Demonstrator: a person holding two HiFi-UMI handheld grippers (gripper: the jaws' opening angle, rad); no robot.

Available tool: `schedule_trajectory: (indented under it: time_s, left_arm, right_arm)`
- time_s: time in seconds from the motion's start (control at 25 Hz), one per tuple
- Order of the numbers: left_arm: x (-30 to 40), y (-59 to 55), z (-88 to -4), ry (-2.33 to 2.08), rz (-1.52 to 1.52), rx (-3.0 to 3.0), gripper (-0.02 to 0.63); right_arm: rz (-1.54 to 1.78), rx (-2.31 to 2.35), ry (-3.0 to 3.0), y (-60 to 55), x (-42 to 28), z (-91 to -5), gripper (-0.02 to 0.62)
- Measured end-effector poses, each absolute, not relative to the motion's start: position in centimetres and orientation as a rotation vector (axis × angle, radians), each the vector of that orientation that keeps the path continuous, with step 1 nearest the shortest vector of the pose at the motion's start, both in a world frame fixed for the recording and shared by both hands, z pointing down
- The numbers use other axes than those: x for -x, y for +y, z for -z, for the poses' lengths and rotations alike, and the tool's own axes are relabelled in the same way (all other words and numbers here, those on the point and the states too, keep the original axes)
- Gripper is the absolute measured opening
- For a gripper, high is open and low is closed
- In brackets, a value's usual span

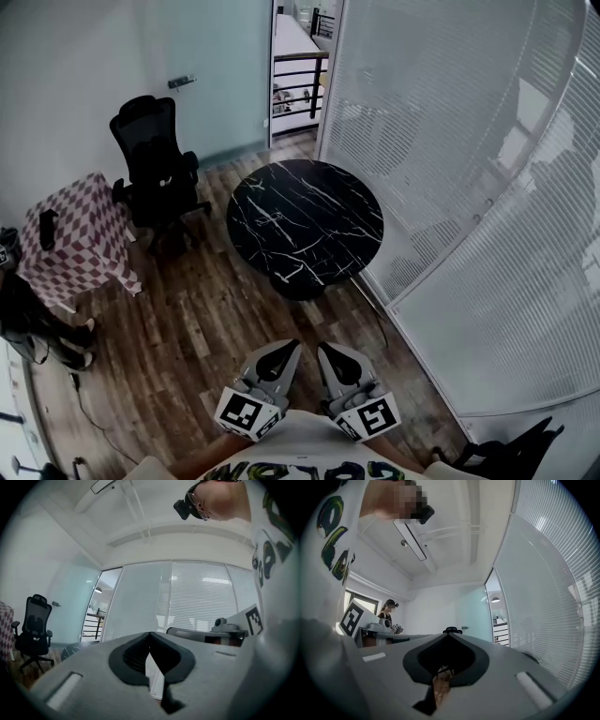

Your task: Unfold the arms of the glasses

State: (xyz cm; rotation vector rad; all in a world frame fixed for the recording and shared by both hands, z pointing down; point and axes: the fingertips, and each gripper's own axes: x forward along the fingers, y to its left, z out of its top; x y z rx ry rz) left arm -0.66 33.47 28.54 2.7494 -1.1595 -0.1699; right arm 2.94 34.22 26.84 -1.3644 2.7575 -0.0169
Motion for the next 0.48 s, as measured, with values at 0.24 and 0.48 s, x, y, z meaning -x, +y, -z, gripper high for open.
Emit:
schedule_trajectory:
  time_s: [0.24, 0.48]
  left_arm:
    - [3.2, 27.1, -27.5, -1.156, 0.177, -2.771, 0.002]
    - [6.3, 22.3, -27.9, -1.148, 0.170, -2.772, 0.002]
  right_arm:
    - [-0.010, 1.371, 2.747, 27.8, -0.7, -26.1, 0.002]
    - [-0.010, 1.389, 2.743, 22.9, 2.2, -26.4, 0.002]
